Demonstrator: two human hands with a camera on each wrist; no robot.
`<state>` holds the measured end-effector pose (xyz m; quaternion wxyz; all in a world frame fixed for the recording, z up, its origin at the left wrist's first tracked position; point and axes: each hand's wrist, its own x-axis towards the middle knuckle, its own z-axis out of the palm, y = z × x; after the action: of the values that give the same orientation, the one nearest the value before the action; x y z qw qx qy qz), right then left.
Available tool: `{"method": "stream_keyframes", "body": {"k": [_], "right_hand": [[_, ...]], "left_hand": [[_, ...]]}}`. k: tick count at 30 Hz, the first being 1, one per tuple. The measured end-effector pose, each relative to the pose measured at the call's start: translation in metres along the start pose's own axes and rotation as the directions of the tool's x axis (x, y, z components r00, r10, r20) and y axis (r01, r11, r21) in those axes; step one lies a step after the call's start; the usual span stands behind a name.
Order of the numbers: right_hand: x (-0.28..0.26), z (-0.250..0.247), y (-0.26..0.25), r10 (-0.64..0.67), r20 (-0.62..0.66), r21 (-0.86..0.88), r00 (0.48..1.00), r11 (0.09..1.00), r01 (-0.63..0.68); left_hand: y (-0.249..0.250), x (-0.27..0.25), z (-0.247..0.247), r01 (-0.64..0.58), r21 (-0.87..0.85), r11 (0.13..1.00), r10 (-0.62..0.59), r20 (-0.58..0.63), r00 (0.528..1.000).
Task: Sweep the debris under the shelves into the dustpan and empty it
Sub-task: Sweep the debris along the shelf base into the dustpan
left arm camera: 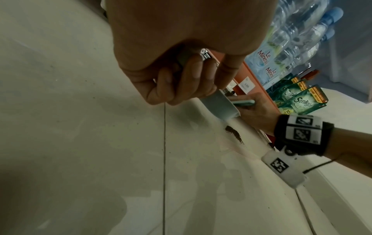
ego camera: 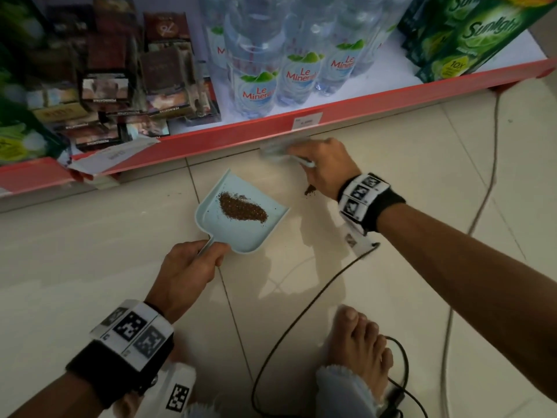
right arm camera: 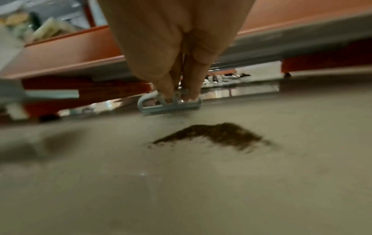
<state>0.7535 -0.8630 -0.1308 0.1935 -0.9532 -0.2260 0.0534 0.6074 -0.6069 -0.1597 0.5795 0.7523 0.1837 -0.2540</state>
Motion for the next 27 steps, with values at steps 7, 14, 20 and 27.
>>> {"method": "stream_keyframes", "body": {"k": [7,14,20,27], "right_hand": [[-0.025,-0.053,0.019,-0.097,0.129,-0.014,0.987,0.995,0.1],[0.023,0.012,-0.026,-0.093,-0.027,0.087,0.995,0.992,0.095],[-0.013,-0.019,-0.004,-0.08,0.276,-0.038,0.958,0.995,0.094],[0.022,0.008,-0.044,-0.177,-0.089,0.167,0.98,0.968,0.19]], "left_hand": [[-0.01,-0.011,-0.004,0.008,-0.017,1.0,-0.008,-0.007,1.0],[-0.014,-0.019,0.0,0.005,0.026,1.0,-0.005,0.01,1.0],[-0.018,-0.025,-0.009,0.011,0.052,0.999,-0.01,-0.037,0.999],[-0.019,-0.027,-0.013,0.019,0.011,1.0,-0.019,-0.056,0.998]]}}
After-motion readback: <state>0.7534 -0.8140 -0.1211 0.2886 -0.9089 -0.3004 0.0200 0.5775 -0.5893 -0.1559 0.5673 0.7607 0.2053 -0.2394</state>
